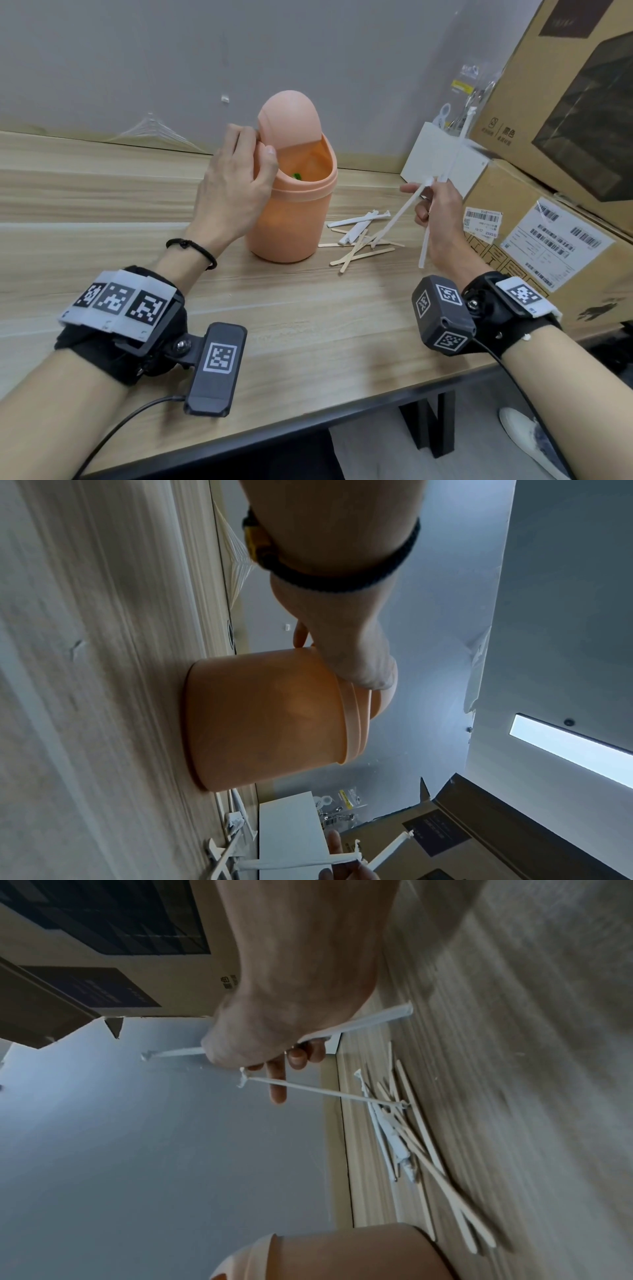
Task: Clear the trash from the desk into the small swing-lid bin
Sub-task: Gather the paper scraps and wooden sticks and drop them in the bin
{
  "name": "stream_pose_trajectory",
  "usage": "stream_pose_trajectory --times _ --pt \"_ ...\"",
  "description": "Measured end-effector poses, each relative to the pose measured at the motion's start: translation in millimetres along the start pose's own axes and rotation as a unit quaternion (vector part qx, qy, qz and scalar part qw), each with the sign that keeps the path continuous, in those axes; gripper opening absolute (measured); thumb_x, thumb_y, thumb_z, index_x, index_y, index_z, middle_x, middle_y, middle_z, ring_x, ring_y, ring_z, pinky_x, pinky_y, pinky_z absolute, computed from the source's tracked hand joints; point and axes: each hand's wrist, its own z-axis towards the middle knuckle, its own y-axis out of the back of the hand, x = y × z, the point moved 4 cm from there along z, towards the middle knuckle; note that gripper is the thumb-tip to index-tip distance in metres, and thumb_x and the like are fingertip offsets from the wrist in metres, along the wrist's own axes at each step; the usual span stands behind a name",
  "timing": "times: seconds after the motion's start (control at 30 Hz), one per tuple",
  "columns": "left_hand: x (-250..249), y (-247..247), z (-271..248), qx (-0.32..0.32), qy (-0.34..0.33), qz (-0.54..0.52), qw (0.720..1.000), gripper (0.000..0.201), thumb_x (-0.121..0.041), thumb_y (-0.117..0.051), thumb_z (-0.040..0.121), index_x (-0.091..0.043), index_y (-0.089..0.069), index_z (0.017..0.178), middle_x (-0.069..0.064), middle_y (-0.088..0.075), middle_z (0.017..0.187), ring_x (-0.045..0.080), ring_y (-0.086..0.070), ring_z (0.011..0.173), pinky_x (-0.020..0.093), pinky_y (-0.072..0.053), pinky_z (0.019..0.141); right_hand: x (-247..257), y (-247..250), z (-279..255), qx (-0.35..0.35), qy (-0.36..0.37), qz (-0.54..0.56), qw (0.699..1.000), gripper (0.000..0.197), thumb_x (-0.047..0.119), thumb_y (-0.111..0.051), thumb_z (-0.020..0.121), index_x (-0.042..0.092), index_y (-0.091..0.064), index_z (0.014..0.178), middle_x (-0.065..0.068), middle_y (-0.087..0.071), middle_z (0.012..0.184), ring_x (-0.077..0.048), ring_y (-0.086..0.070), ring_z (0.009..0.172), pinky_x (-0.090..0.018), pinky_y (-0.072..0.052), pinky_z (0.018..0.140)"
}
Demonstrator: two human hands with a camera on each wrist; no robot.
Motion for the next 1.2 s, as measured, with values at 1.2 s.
stream_pose_trajectory --times 1.2 --pt "3.5 -1.5 -2.0 -0.007 0.001 -0.011 1.0 0.031 -0.044 -0.028 0.096 -0.015 -0.039 0.092 0.006 -0.041 0.108 0.026 -0.046 0.091 0.044 -0.041 0.077 -0.5 -41.9 -28.5 0.042 0.056 -0.054 0.996 0.043 0.04 -0.038 0.103 0.02 -0.042 0.065 0.004 -0.029 0.057 -0.01 -0.028 0.051 -0.03 -0.028 0.055"
